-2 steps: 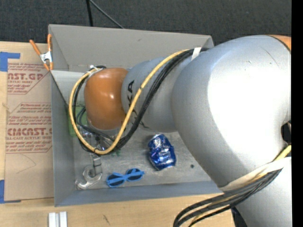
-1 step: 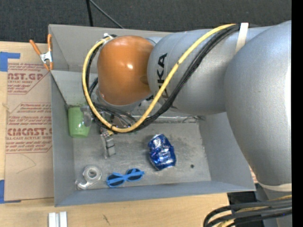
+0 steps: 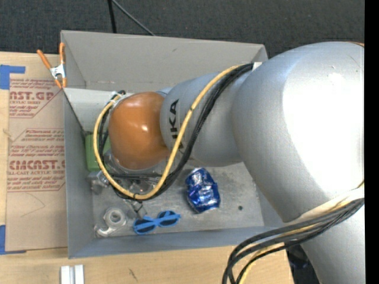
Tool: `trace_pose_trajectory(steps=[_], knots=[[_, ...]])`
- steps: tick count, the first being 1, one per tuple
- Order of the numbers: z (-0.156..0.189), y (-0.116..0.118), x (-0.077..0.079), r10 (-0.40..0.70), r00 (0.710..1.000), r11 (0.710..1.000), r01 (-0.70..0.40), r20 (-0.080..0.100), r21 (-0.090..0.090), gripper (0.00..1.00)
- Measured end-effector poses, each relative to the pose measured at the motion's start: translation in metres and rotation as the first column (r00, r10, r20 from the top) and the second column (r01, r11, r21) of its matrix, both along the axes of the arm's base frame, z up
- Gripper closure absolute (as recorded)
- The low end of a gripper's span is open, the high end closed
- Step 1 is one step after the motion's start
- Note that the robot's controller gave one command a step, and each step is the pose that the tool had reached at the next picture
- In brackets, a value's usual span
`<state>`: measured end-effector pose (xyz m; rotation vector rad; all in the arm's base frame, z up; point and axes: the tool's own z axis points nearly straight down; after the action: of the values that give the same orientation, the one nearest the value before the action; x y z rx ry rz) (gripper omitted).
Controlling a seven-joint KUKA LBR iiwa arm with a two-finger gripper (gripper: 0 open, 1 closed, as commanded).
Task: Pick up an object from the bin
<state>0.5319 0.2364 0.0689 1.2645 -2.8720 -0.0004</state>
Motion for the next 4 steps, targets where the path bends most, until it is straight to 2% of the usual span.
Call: trace_pose_trajectory(steps=[1,2,3,4], knots=[[0.001,-0.006,0.021,0.269,0.963,0.963,-0.269,0.006,0.003,0.00],[0.120,-0.021,0.030,0.394,0.919,0.919,-0.394,0.014,0.002,0.00],[0.023,0.004,0.004,0.595,0.803,0.803,-0.595,0.000,0.007,0.00],[0.000,0.011,-0.034,0.785,0.620,0.620,-0.785,0.003,0.004,0.00]])
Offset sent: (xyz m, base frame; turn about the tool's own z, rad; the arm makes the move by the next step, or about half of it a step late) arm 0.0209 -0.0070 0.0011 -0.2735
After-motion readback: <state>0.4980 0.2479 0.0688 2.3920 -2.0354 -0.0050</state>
